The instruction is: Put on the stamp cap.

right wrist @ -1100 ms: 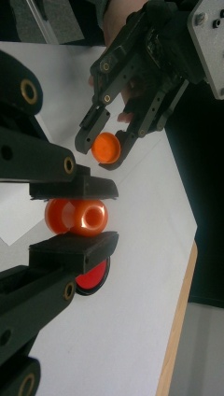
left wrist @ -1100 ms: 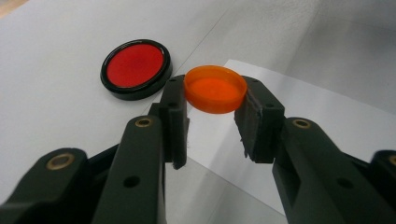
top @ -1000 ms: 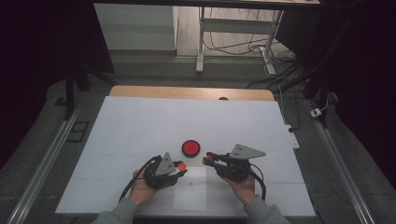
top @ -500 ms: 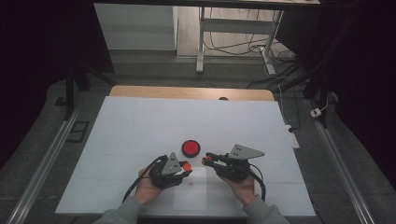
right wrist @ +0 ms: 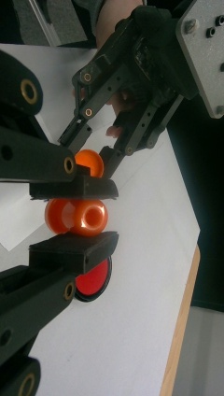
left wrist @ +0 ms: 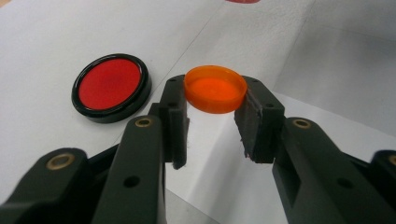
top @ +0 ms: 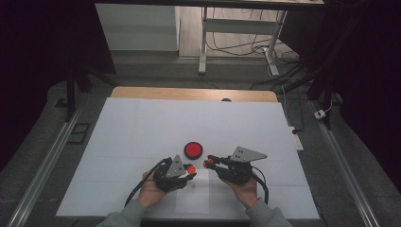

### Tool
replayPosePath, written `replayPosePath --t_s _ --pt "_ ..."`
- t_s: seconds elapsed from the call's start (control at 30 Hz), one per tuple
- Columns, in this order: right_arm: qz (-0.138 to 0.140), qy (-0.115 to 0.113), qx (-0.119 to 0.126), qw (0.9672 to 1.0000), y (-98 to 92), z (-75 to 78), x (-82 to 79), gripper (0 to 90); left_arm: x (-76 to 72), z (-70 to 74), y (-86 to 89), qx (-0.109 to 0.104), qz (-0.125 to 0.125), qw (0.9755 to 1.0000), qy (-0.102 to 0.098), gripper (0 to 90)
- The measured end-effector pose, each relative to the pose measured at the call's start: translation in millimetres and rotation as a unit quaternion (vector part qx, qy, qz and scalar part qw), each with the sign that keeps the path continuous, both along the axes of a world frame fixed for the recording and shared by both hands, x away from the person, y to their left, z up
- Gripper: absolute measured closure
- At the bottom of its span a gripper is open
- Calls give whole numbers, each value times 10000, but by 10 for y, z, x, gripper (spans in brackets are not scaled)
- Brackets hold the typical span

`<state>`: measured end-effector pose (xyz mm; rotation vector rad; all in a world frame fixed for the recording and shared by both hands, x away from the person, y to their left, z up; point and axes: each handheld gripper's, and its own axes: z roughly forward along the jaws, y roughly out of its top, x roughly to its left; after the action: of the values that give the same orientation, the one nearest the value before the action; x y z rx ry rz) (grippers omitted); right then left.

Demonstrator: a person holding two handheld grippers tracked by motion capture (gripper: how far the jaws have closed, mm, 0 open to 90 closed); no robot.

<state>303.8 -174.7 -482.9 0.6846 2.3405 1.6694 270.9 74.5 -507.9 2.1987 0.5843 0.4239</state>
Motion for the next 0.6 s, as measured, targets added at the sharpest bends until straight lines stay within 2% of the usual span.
replayPosePath --t_s 0.6 --pt "65 20 -24 10000 39 -15 -8 720 0 -1 -13 9 -10 10000 10 645"
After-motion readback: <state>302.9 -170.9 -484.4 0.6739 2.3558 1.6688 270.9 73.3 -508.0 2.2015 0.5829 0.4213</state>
